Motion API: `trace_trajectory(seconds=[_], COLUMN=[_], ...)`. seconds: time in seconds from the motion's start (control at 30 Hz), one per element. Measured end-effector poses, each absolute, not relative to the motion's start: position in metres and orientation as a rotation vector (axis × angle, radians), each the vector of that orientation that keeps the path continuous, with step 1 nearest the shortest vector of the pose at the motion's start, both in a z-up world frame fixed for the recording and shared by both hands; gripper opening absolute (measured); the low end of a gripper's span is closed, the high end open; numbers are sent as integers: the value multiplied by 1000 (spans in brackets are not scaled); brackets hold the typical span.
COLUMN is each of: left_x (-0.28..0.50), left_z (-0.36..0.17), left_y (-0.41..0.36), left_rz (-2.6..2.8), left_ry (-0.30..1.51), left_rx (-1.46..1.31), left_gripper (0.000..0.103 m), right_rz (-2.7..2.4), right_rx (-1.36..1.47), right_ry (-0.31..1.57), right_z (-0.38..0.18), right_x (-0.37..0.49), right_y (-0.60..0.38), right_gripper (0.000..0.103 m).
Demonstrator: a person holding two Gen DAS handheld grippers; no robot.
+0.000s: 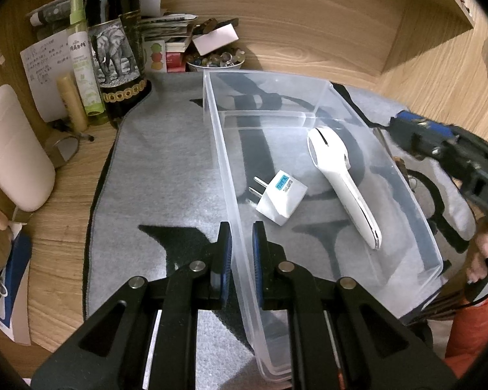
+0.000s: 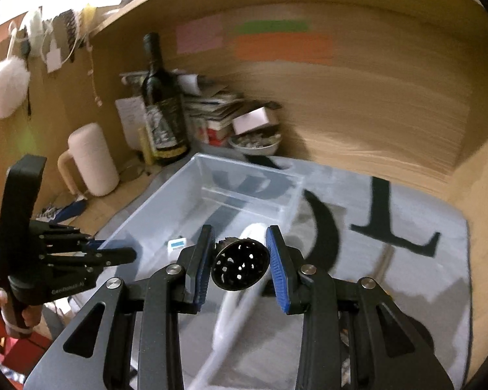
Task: Organize rigid objects
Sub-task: 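Carry the black fob into the clear box and open the right gripper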
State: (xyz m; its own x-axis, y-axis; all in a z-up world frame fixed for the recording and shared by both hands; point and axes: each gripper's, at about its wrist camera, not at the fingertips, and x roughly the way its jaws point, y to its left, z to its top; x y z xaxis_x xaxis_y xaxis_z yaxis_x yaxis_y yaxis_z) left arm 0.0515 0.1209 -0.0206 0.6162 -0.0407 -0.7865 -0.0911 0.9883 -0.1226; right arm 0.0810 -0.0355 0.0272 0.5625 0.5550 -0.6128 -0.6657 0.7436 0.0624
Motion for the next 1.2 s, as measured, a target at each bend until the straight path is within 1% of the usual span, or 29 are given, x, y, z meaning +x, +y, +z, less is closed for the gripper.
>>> trace_trajectory(seconds=[0.53,0.8,0.9,0.97,1.03,1.2], left_x=[50,50,50,50,49,49], left_z=[-21,-21,-21,-21,-21,-21], left_y=[121,121,121,121,121,121], left_rz=[28,33,34,34,33,36], left_ry=[901,899,899,900,900,904], left_rx=[-164,-156,-155,-158,-159,-158], left_gripper=[11,11,11,11,11,11], right_rz=[764,762,765,759,749,754], right_rx=[-317,-322,-305,-304,-304,-279], right_ry=[780,808,813,798,776,754], right_z=[-9,-11,-10,-9,-6,3], right_x=[89,91,91,90,89,88], right_y=[8,7,6,5,3,-4], right_gripper=[30,30,36,45,51,54])
